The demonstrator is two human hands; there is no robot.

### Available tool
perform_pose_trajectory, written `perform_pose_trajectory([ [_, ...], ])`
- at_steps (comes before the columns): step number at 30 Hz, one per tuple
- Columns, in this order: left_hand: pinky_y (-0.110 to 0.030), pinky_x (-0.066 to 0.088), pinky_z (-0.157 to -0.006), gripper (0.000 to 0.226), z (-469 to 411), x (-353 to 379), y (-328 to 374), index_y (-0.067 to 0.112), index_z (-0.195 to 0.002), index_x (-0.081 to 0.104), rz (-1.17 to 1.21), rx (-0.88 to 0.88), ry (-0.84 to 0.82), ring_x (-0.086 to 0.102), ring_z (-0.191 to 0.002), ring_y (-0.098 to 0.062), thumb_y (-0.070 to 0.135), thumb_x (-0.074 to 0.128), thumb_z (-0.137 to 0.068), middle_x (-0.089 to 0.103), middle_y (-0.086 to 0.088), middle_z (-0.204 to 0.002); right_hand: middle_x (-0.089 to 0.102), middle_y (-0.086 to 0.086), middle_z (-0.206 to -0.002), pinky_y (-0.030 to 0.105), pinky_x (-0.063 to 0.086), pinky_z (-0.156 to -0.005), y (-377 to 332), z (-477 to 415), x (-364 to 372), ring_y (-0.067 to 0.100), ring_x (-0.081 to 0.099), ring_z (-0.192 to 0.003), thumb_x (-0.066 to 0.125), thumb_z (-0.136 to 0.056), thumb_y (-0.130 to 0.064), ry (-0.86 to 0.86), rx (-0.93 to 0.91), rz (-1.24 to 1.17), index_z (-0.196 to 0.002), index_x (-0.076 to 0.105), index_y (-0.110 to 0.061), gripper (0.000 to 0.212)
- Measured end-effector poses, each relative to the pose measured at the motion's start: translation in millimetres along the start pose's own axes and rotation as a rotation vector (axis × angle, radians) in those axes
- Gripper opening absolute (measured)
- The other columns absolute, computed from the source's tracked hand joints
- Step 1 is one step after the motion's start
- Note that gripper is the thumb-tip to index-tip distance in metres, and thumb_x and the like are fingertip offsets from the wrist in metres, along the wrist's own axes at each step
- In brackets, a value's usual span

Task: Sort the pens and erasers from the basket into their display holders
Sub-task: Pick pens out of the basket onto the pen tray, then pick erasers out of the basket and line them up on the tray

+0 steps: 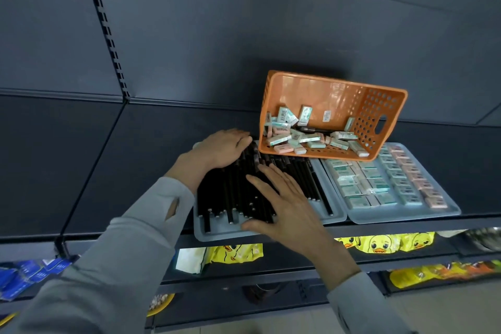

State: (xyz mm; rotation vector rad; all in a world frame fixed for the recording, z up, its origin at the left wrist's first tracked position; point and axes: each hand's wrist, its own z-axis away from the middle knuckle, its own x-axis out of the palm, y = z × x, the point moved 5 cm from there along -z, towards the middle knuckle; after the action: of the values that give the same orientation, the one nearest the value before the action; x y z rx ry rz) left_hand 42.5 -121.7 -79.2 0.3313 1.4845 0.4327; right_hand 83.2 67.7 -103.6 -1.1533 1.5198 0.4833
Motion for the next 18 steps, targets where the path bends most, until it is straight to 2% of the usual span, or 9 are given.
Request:
perform_pose_trajectory([
  [3,-0.035,0.032,-0.109,0.046,-1,2,2,0.018,-0.138,0.051,0.012,0.020,-0.024,0.041,-0.133,-0.024,0.037,0.025,-0.106,0.048,-0.005,-0.146,0.016,-0.005,-0.162,0.039,0.014,-0.123,2,-3,1,0.012,0.007,-0.151,0.044,-0.080,-0.081,-0.032,0.033,-0.049,-0.153,0.029,-0.030,0.090],
  [5,-0.035,0.025,-0.114,0.043,4,3,2,0.018,-0.138,0.051,-0.009,0.053,0.001,0.030,-0.142,-0.021,0.036,0.028,-0.106,0.044,-0.003,-0.149,0.016,-0.006,-0.162,0.036,0.012,-0.123,3,-5,0,0.011,0.006,-0.151,0.044,-0.079,-0.081,-0.021,0.046,-0.067,-0.153,0.029,-0.030,0.091],
  [8,-0.038,0.010,-0.119,0.047,20,-1,3,0.019,-0.137,0.053,-0.048,0.132,0.162,0.014,-0.148,-0.022,0.042,0.030,-0.104,0.034,-0.002,-0.155,0.017,-0.007,-0.162,0.029,0.007,-0.122,4,-6,-2,0.009,0.007,-0.150,0.042,-0.080,-0.081,0.013,0.048,-0.078,-0.153,0.030,-0.028,0.090],
  [10,-0.041,0.008,-0.120,0.060,44,2,12,0.021,-0.142,0.048,-0.068,0.158,0.251,0.015,-0.148,-0.022,0.053,0.022,-0.097,0.032,0.000,-0.156,0.020,-0.005,-0.161,0.033,0.008,-0.123,6,-5,-3,0.012,0.011,-0.150,0.039,-0.085,-0.078,0.047,0.042,-0.040,-0.152,0.031,-0.027,0.084],
  [12,-0.042,0.008,-0.121,0.069,64,16,23,0.024,-0.148,0.039,-0.112,0.162,0.260,0.014,-0.149,-0.020,0.057,0.012,-0.093,0.029,0.003,-0.157,0.022,-0.002,-0.161,0.043,0.016,-0.123,11,-5,-1,0.016,0.015,-0.150,0.031,-0.093,-0.074,0.033,0.059,-0.003,-0.151,0.033,-0.025,0.076],
  [15,-0.045,0.011,-0.120,0.067,71,37,29,0.021,-0.148,0.038,-0.199,0.139,0.261,0.021,-0.147,-0.023,0.052,0.012,-0.095,0.035,0.001,-0.155,0.022,-0.001,-0.162,0.044,0.017,-0.121,14,-8,2,0.017,0.013,-0.151,0.019,-0.097,-0.069,-0.039,0.080,0.005,-0.152,0.032,-0.024,0.072],
  [18,-0.049,0.022,-0.118,0.058,70,35,32,0.017,-0.141,0.049,-0.207,0.152,0.350,0.034,-0.141,-0.029,0.044,0.024,-0.097,0.047,-0.003,-0.147,0.027,-0.002,-0.159,0.033,0.017,-0.122,17,-6,-9,0.015,0.020,-0.149,0.025,-0.100,-0.061,0.009,0.083,-0.083,-0.150,0.037,-0.024,0.063],
])
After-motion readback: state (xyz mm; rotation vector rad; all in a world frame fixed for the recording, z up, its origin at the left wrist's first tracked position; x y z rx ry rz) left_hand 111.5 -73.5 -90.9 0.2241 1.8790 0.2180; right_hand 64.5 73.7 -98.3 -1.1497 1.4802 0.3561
